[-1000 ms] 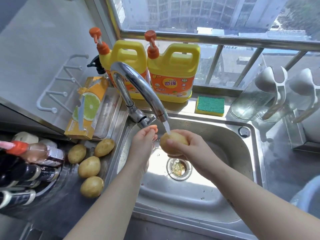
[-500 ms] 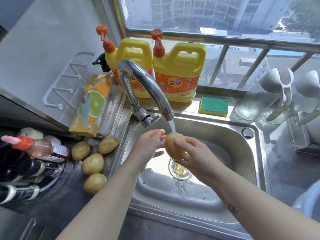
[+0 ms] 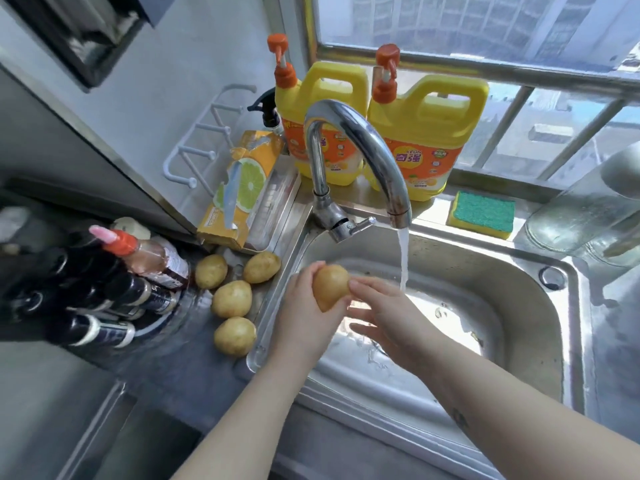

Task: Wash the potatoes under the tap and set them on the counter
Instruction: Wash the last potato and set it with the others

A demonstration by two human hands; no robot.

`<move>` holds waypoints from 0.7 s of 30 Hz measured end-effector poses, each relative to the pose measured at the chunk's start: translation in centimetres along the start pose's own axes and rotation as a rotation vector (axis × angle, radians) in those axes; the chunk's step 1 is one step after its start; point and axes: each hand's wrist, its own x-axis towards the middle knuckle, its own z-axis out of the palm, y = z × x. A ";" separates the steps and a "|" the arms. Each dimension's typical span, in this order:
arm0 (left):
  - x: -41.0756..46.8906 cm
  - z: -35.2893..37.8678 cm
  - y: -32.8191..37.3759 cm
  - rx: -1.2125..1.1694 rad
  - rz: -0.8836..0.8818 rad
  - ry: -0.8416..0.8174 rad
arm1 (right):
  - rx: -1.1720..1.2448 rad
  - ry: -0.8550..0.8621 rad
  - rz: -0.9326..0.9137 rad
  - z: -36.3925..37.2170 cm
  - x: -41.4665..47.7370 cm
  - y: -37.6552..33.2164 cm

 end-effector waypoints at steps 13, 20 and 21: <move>-0.4 -8.1 -6.7 0.004 -0.249 0.599 | -0.160 -0.033 0.099 3.6 2.1 1.2; -1.2 -8.1 -9.2 -0.137 -0.413 0.590 | -0.158 -0.043 0.118 4.5 2.7 1.8; -1.3 -8.0 -9.3 -0.153 -0.428 0.593 | -0.155 -0.045 0.120 4.6 2.8 1.9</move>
